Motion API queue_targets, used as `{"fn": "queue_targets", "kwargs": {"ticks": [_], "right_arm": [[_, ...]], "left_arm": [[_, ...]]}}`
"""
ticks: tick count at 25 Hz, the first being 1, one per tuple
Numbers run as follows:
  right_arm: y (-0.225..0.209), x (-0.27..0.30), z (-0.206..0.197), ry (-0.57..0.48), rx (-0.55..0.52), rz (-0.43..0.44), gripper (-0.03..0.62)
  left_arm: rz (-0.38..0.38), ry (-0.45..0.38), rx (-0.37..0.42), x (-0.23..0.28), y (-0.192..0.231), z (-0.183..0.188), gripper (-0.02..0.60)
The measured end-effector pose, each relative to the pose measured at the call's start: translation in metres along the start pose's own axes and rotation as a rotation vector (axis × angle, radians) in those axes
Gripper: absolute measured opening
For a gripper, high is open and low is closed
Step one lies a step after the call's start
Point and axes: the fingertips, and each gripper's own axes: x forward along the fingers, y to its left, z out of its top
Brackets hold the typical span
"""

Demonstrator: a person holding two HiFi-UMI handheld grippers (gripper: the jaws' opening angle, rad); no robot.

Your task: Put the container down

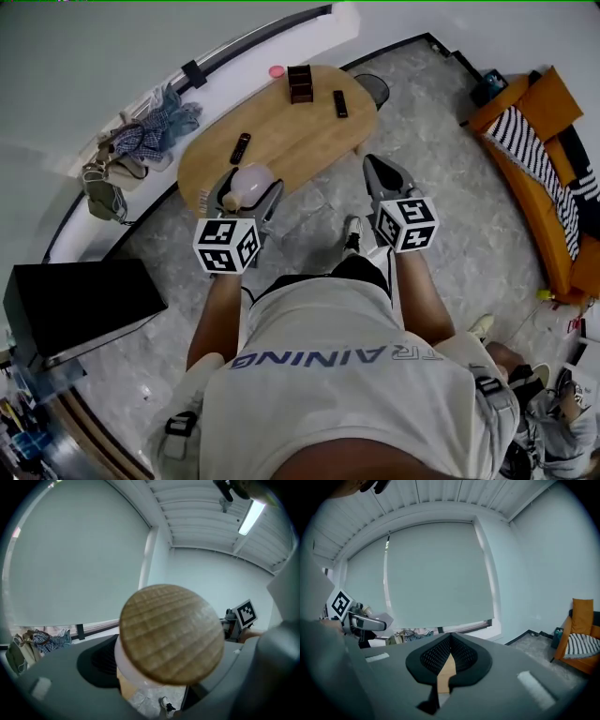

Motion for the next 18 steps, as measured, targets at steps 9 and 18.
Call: {"fn": "queue_targets", "kwargs": {"ticks": [9,18], "right_arm": [[-0.082,0.084,0.055,0.010,-0.036,0.206,0.015],[-0.134,0.159,0.058,0.065,-0.002,0.327,0.015]], "left_arm": [[0.200,-0.023,-0.049,0.075,-0.009,0.050,0.400],[0.310,0.002,-0.131,0.124,0.000,0.073,0.400]]}}
